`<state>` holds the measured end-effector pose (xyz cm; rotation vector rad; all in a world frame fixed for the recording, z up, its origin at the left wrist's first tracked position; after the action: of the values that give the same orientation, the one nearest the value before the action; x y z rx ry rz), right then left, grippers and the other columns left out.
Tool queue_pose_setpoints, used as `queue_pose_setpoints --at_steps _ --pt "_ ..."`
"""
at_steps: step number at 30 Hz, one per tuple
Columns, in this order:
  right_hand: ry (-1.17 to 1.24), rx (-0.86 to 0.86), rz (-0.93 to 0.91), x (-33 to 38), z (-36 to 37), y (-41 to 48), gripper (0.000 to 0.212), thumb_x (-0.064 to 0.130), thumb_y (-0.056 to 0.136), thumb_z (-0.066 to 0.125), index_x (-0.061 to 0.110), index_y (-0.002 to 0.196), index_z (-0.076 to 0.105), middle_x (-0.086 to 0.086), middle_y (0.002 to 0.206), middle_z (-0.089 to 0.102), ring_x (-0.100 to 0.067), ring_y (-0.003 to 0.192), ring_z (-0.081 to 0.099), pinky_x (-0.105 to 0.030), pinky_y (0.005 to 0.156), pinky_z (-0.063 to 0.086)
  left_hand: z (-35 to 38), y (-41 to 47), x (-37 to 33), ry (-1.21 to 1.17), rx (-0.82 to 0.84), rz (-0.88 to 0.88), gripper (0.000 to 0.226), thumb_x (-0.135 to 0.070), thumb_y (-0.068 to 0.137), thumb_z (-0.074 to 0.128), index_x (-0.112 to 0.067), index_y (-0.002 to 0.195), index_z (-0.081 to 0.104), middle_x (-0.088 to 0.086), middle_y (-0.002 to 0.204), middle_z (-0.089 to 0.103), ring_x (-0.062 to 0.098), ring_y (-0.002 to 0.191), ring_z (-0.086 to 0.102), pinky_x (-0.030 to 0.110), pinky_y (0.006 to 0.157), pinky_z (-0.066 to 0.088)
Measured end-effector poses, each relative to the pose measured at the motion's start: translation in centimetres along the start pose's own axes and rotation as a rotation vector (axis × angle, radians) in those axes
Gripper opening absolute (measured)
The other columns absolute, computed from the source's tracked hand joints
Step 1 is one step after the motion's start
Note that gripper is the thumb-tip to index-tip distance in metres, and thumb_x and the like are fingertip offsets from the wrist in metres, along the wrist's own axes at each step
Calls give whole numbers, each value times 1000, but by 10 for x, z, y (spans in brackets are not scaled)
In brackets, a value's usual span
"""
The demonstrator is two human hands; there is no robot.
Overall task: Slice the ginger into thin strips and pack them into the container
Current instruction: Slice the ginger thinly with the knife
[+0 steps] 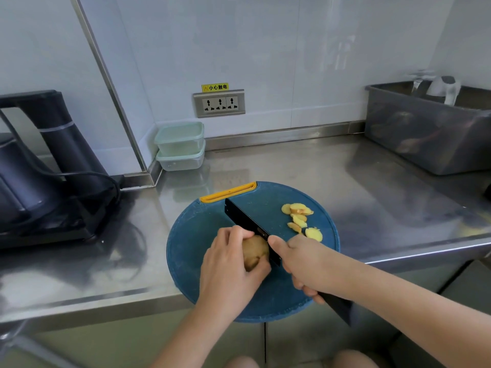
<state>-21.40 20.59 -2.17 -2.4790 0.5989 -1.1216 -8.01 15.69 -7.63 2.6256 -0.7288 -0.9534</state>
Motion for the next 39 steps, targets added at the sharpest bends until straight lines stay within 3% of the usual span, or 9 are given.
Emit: queue_pose_setpoints --at_steps 7,12,17,27,39 --pt "190 0 28 -12 -10 0 51 55 99 31 14 72 44 -3 52 43 -14 37 37 -20 39 34 -4 -5 -3 -55 -36 16 39 -38 76 67 -37 110 49 -16 106 42 7 96 49 29 80 43" --pt "328 17 48 -18 -20 -17 52 60 96 34 14 72 44 -1 48 42 -14 37 33 -20 37 31 -5 -5 -7 -46 -21 31 36 -36 77 69 -40 107 50 -15 105 42 8 93 47 34 82 44" --pt "310 -35 -43 -16 -20 -28 51 56 98 33 13 70 43 -1 47 41 -14 36 33 -22 36 32 -6 -5 -8 -40 -31 18 31 -36 79 68 -35 105 52 -17 105 46 8 93 46 33 83 42" --pt "308 11 -44 -16 -17 -31 52 55 98 32 13 69 43 -1 48 41 -13 34 35 -21 37 34 -7 -5 -12 13 -12 27 33 -36 79 67 -40 108 53 -18 107 49 9 97 46 32 82 42" --pt "449 184 50 -27 -25 -29 54 64 94 34 15 73 41 0 52 39 -12 39 32 -21 38 30 -3 -6 -10 59 -12 41 33 -35 76 70 -32 106 55 -14 101 46 9 93 45 30 79 35"
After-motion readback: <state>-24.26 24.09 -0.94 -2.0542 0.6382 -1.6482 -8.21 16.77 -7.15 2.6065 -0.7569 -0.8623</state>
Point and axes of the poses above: each hand's wrist, its own y-axis towards the middle knuckle, its own z-axis out of the palm, x = y × z, the point moved 1 cm from there along y, towards the middle knuckle
